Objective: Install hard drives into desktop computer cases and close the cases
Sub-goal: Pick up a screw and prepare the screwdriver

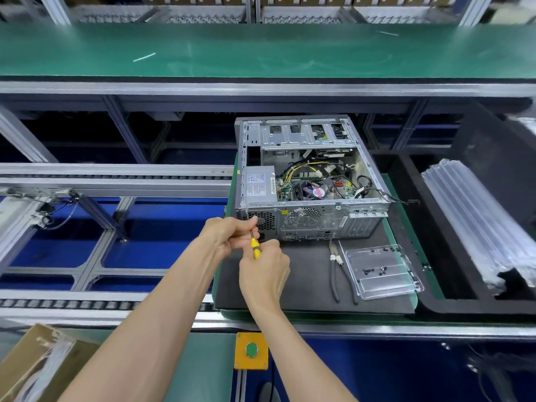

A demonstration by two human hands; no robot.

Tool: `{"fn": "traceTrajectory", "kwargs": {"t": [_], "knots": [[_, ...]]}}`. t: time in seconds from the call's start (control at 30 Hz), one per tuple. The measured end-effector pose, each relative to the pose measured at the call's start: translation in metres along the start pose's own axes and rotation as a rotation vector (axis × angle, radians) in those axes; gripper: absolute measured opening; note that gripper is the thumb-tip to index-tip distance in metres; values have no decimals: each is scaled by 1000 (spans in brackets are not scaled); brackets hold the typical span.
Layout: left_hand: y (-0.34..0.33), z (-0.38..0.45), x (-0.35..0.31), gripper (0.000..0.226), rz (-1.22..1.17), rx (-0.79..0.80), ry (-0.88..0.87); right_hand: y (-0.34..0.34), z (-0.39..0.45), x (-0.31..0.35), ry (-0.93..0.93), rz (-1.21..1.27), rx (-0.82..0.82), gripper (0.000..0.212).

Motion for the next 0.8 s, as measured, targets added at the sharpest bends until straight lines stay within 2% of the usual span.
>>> {"fn": "traceTrajectory", "kwargs": {"t": [0.07, 0.1, 0.17, 0.23, 0.3, 0.4, 0.43, 0.5, 0.57, 0.7, 0.8], "knots": [[1, 0, 2, 27, 3, -10, 2, -5, 0, -4, -51, 3, 47, 26], [2, 0, 3, 32, 0, -14, -3, -10, 0, -8, -119, 117, 90, 32], [4, -1, 3, 37, -24, -21, -28, -24, -2, -19, -366, 505, 156, 38], [3, -3, 4, 37, -37, -18, -58, -35, -6, -23, -593, 838, 165, 35], [2, -6, 7, 38, -43, -15, -100, -38, -7, -25, -670, 946, 180, 31], [-1, -8, 21, 45, -203, 18, -132, -30, -3, -27, -535, 779, 250, 35], [-5, -8, 29, 53, -292, 65, -107, -22, 1, -26, -405, 640, 242, 36], [-18, -9, 45, 72, -480, 198, -43, -3, 8, -16, -76, 317, 195, 22], [-34, -12, 55, 84, -600, 304, -17, 6, 11, -13, 129, 63, 179, 17], [-57, -15, 58, 88, -641, 342, -13, 7, 14, -23, 240, -228, 257, 30], [-66, -15, 55, 83, -662, 337, -18, 12, 18, -31, 246, -253, 222, 26]]}}
Point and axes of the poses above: each hand's wrist, its own z-axis towards the middle knuckle, its own y-axis out of the back of the hand, x = y × z, the point moved 8 cm from there along z, towards the middle knuckle, and after that the axes turned 10 degrees about z, right-handed, at the moved point
